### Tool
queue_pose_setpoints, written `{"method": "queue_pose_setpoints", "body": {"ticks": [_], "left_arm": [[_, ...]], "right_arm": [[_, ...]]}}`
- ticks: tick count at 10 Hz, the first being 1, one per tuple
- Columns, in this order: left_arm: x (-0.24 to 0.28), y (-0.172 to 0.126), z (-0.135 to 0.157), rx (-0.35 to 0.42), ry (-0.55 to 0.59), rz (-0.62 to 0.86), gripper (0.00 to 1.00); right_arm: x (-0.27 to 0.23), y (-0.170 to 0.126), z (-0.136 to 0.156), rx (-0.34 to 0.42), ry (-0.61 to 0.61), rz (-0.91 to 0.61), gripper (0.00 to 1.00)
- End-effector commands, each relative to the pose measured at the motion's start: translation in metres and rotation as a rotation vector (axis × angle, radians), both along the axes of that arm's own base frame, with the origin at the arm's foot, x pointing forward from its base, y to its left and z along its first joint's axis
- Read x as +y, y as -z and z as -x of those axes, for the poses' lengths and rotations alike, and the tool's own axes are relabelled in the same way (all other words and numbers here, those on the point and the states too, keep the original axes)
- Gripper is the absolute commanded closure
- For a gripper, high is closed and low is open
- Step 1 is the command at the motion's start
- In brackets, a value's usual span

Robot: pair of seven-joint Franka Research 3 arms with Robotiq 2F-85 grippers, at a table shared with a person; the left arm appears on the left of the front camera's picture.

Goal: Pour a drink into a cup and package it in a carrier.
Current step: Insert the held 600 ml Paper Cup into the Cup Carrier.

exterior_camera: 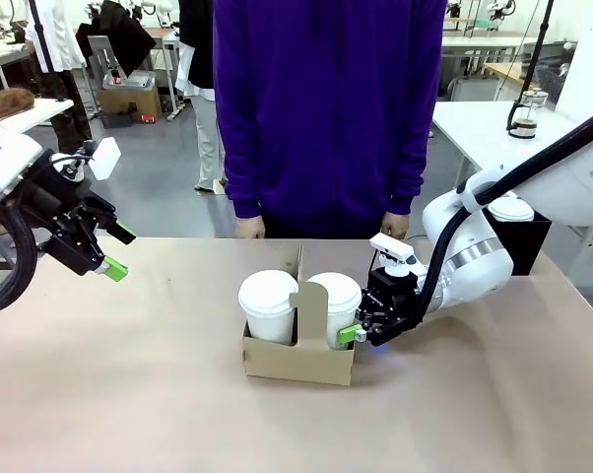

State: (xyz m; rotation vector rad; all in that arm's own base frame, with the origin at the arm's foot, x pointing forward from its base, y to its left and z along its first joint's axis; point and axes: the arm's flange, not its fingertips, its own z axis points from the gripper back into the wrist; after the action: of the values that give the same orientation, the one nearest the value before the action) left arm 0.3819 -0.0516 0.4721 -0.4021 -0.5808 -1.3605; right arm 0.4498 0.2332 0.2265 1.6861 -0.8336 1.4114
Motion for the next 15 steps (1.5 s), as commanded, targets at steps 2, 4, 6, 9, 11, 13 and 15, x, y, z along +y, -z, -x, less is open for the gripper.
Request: {"method": "queue_pose_setpoints", "body": {"ticks": [2, 4, 6, 9, 11, 13, 15], "left_arm": [[0.001, -0.002, 0.001, -0.003, 0.013, 0.008, 0.00], [0.001, -0.002, 0.001, -0.003, 0.013, 0.008, 0.00], [0.001, -0.002, 0.001, -0.003, 0.013, 0.008, 0.00], [0.001, -0.002, 0.001, -0.003, 0.013, 0.008, 0.00], [0.001, -0.002, 0.001, -0.003, 0.013, 0.008, 0.00], [0.001, -0.002, 0.001, -0.003, 0.013, 0.008, 0.00], [0.001, -0.002, 0.001, -0.003, 0.013, 0.008, 0.00]], "right_arm": [[-0.015, -0.024, 0.001, -0.068, 0.019, 0.070, 0.00], [-0.025, -0.042, 0.002, -0.105, 0.052, 0.132, 0.00], [-0.039, -0.059, -0.001, -0.133, 0.101, 0.223, 0.00], [-0.078, -0.089, -0.002, -0.143, 0.229, 0.390, 0.00], [-0.130, -0.128, 0.004, -0.064, 0.414, 0.506, 0.00], [-0.183, -0.156, 0.014, 0.036, 0.601, 0.607, 0.00], [-0.237, -0.171, 0.035, 0.119, 0.866, 0.749, 0.00]]}}
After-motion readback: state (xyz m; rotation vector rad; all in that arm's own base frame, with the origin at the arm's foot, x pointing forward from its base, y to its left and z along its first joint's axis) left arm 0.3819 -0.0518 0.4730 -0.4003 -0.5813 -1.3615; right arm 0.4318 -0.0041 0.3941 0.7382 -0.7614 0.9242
